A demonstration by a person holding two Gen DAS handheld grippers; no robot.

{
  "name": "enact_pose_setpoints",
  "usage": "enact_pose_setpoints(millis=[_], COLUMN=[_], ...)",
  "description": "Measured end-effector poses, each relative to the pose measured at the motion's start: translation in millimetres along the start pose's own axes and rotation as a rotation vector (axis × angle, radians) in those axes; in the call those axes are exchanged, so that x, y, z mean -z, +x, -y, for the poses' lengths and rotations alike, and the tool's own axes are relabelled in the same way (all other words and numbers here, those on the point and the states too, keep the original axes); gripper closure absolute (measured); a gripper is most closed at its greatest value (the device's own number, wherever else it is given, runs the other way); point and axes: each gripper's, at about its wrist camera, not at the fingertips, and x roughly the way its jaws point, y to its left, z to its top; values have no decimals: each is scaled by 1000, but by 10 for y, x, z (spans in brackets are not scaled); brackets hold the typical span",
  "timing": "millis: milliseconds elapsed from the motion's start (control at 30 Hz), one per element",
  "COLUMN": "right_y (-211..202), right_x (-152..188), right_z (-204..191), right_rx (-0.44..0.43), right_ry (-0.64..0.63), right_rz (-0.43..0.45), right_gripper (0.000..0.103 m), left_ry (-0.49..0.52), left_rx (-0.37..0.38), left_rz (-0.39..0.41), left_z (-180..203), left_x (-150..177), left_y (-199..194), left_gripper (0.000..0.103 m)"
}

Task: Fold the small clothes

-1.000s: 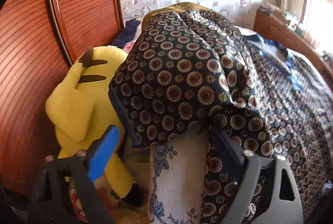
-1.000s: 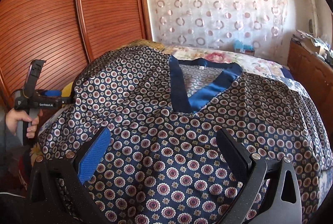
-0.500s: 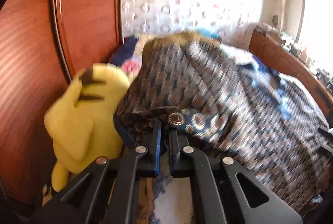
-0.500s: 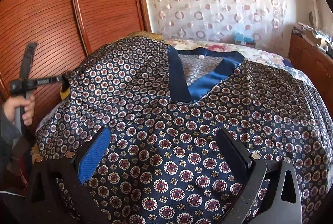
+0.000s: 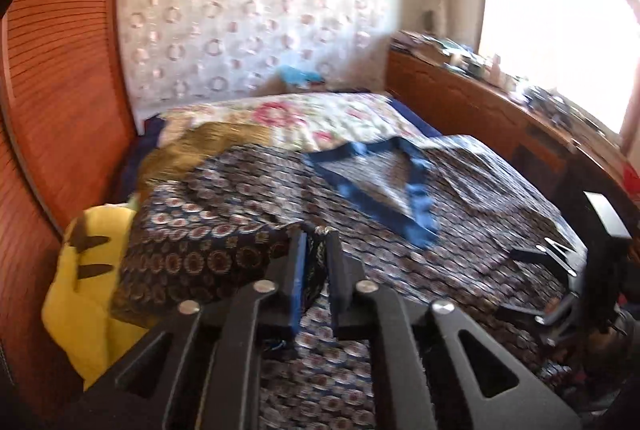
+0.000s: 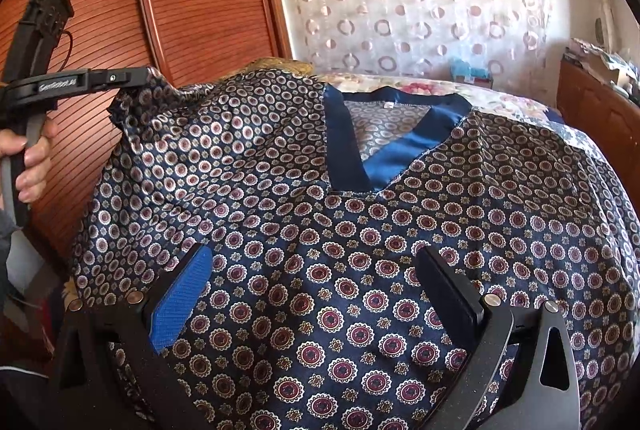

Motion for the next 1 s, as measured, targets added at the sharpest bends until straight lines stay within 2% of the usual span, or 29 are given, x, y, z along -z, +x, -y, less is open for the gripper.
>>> enact_pose_setpoints(millis=[67,167,400,600,833,900,1000], right_y=[-8,-5,8,64,338,497,832], right_x=[-4,-9,-22,-201,-730,-827,-975], right_z=[-8,-8,-3,-167,-795,-984,-1314], right_rx=[-1,-4,-3,-36,-156,-185,-265], right_ry=[2,4,7,-54,-195,-231,-263], right_rz=[0,-4,-14,-27,52,49,6], right_gripper=[0,0,0,0,5,9,23], left_ry=[3,11,-29,-86,-155,-158,-173], left_rx=[11,-27,-66,-129,-165,-186,-193], left_rz=[-13,-11,42,65,88,90,93], left_z=[63,77,-58,-290,-555,-602,-666], left_x=[29,65,172,435,653,707,779], left_y=[-36,-146,-507,-756,-950,-981,-1023], left_gripper=[83,80,76,74,72,71,71])
